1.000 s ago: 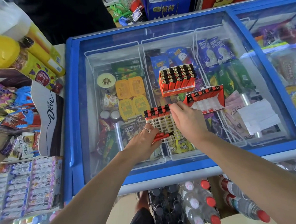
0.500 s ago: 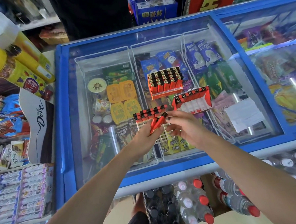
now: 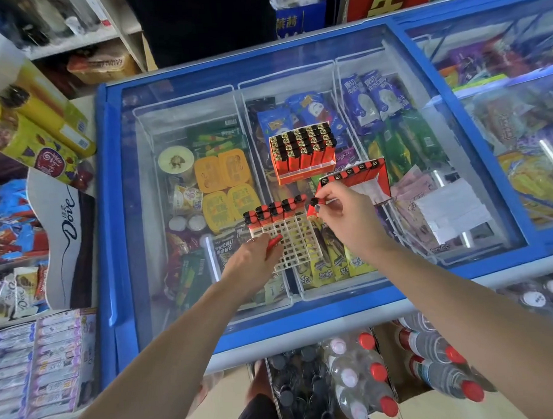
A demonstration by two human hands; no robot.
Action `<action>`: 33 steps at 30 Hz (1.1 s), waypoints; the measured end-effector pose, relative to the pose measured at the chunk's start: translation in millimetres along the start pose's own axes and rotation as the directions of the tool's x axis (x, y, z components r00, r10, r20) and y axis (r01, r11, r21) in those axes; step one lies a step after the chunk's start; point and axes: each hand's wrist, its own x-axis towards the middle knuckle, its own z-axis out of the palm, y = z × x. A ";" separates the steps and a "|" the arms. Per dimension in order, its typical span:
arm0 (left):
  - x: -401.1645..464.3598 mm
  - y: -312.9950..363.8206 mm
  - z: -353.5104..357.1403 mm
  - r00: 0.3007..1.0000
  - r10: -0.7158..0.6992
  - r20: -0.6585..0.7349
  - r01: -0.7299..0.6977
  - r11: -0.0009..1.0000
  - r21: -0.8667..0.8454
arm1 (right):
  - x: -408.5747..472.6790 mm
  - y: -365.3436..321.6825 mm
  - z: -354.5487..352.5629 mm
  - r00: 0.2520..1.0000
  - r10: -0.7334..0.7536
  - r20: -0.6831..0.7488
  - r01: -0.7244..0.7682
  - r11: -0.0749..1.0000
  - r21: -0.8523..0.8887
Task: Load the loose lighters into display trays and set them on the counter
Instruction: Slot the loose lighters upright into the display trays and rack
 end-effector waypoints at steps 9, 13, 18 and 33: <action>3.0 -6.6 2.0 0.998 0.058 0.011 -0.058 0.997 0.054 | 7.4 -4.9 13.2 0.969 -0.215 0.120 0.240 0.934 -0.265; 3.8 -7.5 1.2 0.998 0.059 0.032 -0.062 0.995 0.075 | 8.3 -6.6 17.7 0.974 -0.211 0.078 0.225 0.916 -0.332; 3.8 -7.1 0.2 0.997 0.071 0.038 -0.074 0.994 0.080 | 12.7 -8.9 17.4 0.963 -0.238 0.125 0.269 0.842 -0.467; -4.5 -2.7 -6.2 0.993 0.106 0.044 -0.106 0.994 0.012 | 6.6 -1.5 17.3 0.941 -0.313 0.131 0.327 0.734 -0.595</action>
